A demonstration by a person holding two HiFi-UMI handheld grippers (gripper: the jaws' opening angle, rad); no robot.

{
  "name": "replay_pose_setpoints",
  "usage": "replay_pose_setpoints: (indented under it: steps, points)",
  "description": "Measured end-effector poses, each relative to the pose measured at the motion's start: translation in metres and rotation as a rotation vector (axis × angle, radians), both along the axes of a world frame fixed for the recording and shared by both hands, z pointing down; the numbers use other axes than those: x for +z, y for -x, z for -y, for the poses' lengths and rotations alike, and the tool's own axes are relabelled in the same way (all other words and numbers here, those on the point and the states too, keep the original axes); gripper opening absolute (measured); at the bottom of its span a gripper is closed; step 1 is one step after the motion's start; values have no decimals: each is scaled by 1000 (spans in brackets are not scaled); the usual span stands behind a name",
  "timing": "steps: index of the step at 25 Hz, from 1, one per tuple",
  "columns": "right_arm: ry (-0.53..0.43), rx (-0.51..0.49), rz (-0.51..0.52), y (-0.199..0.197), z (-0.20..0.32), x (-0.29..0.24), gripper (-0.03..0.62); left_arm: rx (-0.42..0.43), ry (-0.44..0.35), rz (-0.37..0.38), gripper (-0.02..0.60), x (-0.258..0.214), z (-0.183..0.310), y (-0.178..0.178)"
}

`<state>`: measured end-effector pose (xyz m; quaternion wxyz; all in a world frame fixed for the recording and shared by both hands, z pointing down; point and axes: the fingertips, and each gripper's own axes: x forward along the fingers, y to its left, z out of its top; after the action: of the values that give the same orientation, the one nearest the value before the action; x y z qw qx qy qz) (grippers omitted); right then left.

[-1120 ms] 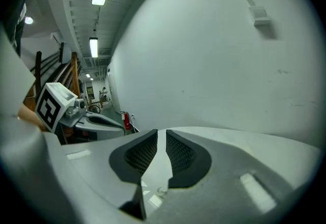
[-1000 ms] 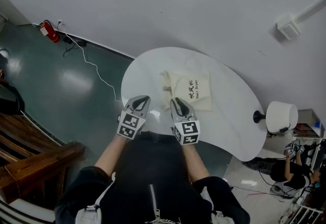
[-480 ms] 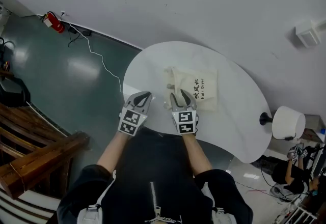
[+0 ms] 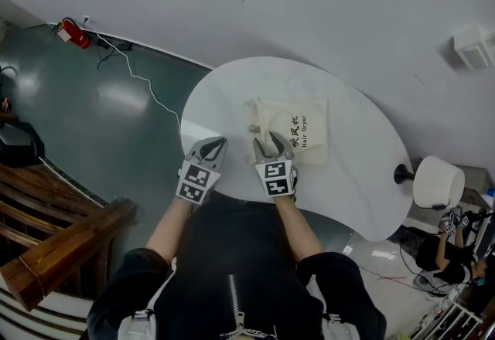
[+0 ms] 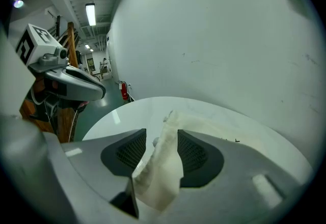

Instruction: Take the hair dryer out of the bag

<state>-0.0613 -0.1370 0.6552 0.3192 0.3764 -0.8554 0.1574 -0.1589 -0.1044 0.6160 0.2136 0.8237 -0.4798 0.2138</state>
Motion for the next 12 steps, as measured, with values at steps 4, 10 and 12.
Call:
replay_pose_setpoints:
  steps: [4, 10, 12]
  points:
    - [11, -37, -65, 2, 0, 12, 195, 17, 13, -4, 14, 7, 3, -4]
    - [66, -19, -61, -4, 2, 20, 142, 59, 23, 17, 14, 15, 10, -11]
    - [88, -23, -50, -4, 1, 20, 87, 89, 29, 26, 14, 18, 12, -16]
